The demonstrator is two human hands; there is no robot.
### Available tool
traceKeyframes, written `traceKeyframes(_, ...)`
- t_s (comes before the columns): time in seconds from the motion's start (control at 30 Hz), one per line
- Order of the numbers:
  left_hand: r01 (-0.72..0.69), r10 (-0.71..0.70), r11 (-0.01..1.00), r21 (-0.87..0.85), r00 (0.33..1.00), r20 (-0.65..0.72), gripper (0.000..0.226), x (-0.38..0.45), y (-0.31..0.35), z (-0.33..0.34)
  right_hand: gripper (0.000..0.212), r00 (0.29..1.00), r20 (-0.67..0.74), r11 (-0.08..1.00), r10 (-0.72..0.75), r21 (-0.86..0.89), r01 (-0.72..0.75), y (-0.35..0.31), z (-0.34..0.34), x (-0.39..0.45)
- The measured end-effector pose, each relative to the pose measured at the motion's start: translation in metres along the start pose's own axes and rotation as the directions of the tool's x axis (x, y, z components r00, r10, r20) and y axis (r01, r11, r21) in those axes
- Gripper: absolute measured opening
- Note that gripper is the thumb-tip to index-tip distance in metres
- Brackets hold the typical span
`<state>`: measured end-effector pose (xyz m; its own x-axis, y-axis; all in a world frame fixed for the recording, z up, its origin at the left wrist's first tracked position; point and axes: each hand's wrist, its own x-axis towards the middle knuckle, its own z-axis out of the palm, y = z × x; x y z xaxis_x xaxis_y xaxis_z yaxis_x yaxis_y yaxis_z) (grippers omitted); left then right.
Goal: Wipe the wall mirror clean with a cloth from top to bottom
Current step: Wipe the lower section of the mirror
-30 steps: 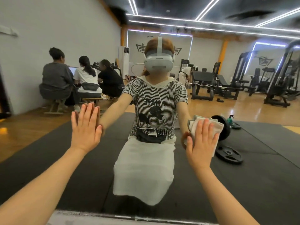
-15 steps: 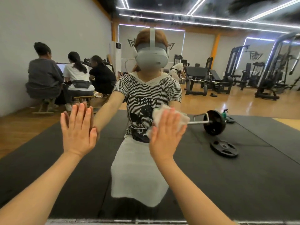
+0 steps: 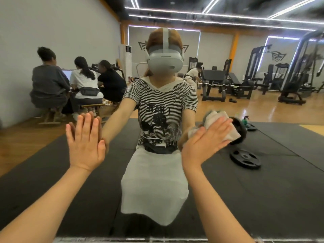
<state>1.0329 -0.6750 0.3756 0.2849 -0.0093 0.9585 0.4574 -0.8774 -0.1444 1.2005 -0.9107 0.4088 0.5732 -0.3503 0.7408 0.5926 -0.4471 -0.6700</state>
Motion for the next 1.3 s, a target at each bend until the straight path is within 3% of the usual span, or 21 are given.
traceKeyframes(0.13,-0.019,0.019,1.000,0.012,1.000,-0.009,0.070,0.000,-0.002,0.002,0.064,0.925,0.114,0.926,-0.363,-0.064,0.371,-0.059,0.029,-0.067)
traceKeyframes(0.23,-0.020,0.020,1.000,0.022,1.000,-0.006,0.070,0.000,-0.003,0.002,0.072,0.864,0.154,0.858,-0.479,-0.126,0.498,-0.053,0.033,-0.074)
traceKeyframes(0.33,-0.015,0.015,1.000,0.019,1.000,0.006,0.070,0.000,-0.003,0.001,0.070,0.757,0.224,0.756,-0.613,-0.110,0.645,-0.021,0.020,-0.053)
traceKeyframes(0.43,-0.012,0.012,1.000,0.013,1.000,0.000,0.071,0.000,-0.002,0.000,0.054,0.831,0.186,0.831,-0.524,-0.106,0.547,0.015,0.004,-0.022)
traceKeyframes(0.53,-0.011,0.011,1.000,0.008,1.000,-0.009,0.072,0.000,-0.001,-0.001,0.056,0.905,0.120,0.898,-0.407,-0.128,0.421,0.039,-0.011,-0.001)
traceKeyframes(0.7,-0.003,0.003,1.000,0.014,1.000,-0.006,0.070,0.000,-0.001,0.001,0.057,0.988,0.016,0.984,-0.155,-0.090,0.156,0.006,0.006,-0.014)
traceKeyframes(0.77,-0.005,0.005,1.000,0.020,1.000,-0.012,0.070,-0.002,-0.002,0.002,0.062,0.954,0.085,0.946,-0.289,-0.130,0.298,-0.020,0.018,-0.035)
traceKeyframes(0.83,-0.010,0.010,1.000,0.023,1.000,-0.008,0.070,-0.001,-0.004,0.002,0.071,0.841,0.165,0.833,-0.515,-0.136,0.537,-0.039,0.028,-0.063)
traceKeyframes(1.03,0.006,-0.006,1.000,0.017,0.999,0.035,0.071,-0.001,-0.003,-0.001,0.074,0.649,0.264,0.655,-0.714,-0.077,0.752,-0.017,0.019,-0.058)
traceKeyframes(1.07,0.006,-0.007,1.000,0.016,0.999,0.038,0.071,-0.002,-0.002,-0.002,0.070,0.650,0.250,0.654,-0.717,-0.081,0.752,-0.003,0.014,-0.047)
traceKeyframes(1.2,0.013,-0.014,1.000,0.016,0.999,0.039,0.071,-0.001,-0.001,-0.002,0.056,0.784,0.180,0.778,-0.594,-0.120,0.616,0.043,-0.004,-0.009)
traceKeyframes(1.3,0.014,-0.015,0.999,0.029,0.999,0.037,0.071,-0.001,-0.001,-0.002,0.056,0.810,0.136,0.801,-0.570,-0.129,0.585,0.048,-0.004,-0.006)
